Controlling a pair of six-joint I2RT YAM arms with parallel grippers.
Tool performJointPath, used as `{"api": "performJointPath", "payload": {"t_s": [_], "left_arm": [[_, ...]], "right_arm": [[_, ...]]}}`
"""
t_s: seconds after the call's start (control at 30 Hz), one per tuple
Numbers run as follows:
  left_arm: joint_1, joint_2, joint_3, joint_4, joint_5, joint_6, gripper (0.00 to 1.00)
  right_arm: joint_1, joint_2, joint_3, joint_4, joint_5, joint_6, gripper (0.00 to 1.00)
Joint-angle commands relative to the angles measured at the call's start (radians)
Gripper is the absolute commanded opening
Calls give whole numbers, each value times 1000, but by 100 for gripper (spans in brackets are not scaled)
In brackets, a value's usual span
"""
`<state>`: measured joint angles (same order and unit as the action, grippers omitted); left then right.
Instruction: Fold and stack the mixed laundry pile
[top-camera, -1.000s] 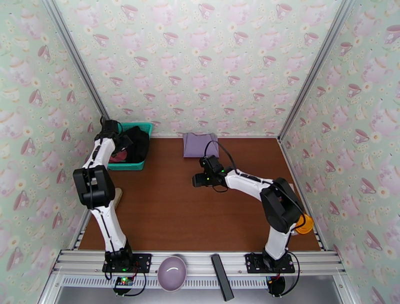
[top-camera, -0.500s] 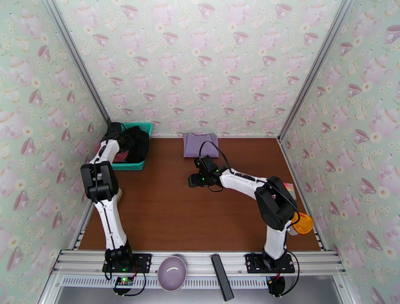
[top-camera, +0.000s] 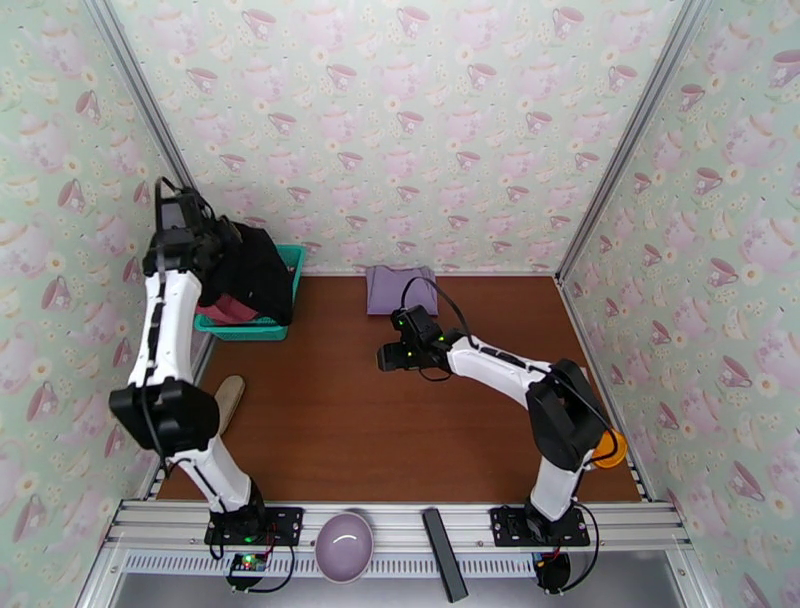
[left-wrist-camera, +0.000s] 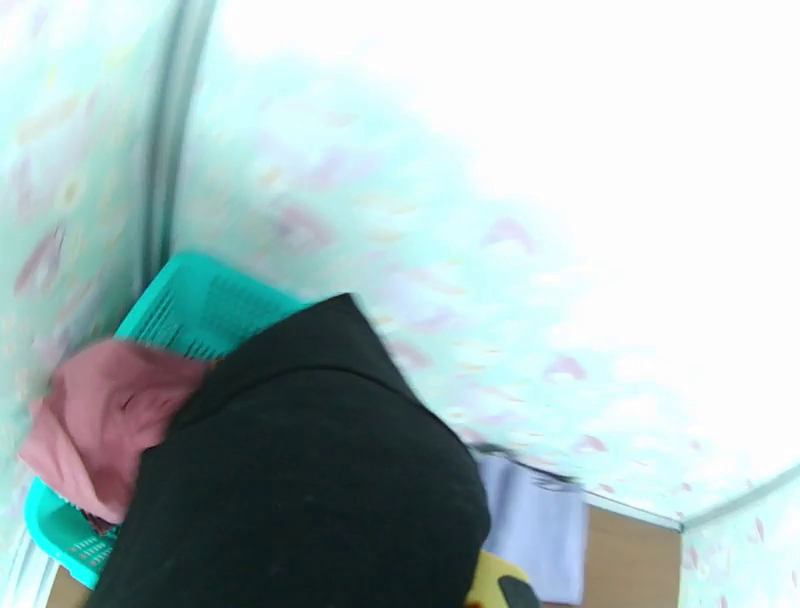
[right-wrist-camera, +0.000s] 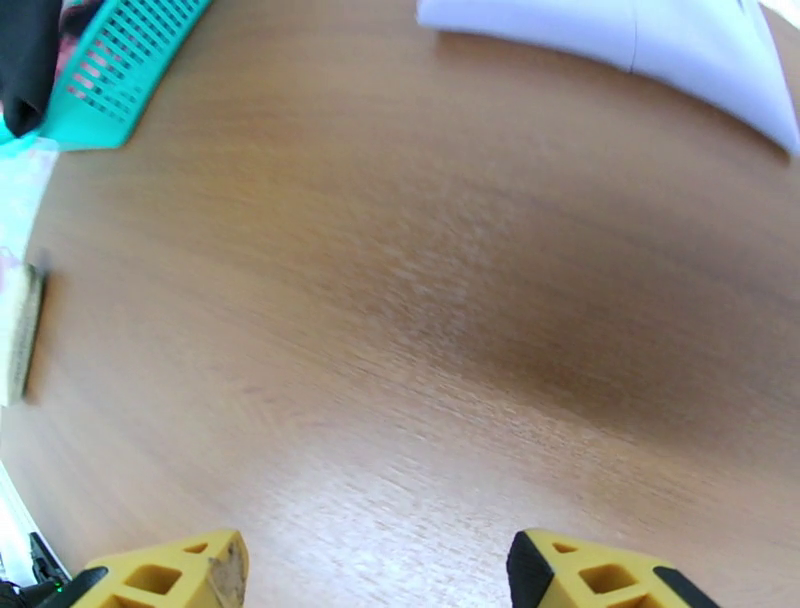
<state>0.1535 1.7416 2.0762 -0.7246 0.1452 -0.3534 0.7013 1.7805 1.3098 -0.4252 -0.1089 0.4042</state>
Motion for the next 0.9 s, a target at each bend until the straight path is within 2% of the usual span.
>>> {"api": "performJointPath", "payload": {"t_s": [0.0,0.13,0.3,0.47,0.57,0.63,0.87], "left_arm": [[-56,-42,24,-150,51,37,0],[-144,-131,-30,-192,26,6,0],[-243,-255,-215,-163,2,-77,0],[-355,-353,-403,-110,-57,-167,0],[-418,-380,-475,-80,-98,-227,0],[-459,-384,-496,-71,-139,-262,0],[-579,-400,-567,24,-293,-371,0]], "right_arm": [[9,-53,24,-20,9,-15,73],[9,-85,7,-20,4,-23,74],[9,-130,-34,-24,-14,-84,74],[20,-217,-118,2,-125,-204,74],[90,-274,-146,8,-128,-256,76],[155,-287,-119,-12,-93,-239,76],[331,-273,-29,87,25,-3,79]]}}
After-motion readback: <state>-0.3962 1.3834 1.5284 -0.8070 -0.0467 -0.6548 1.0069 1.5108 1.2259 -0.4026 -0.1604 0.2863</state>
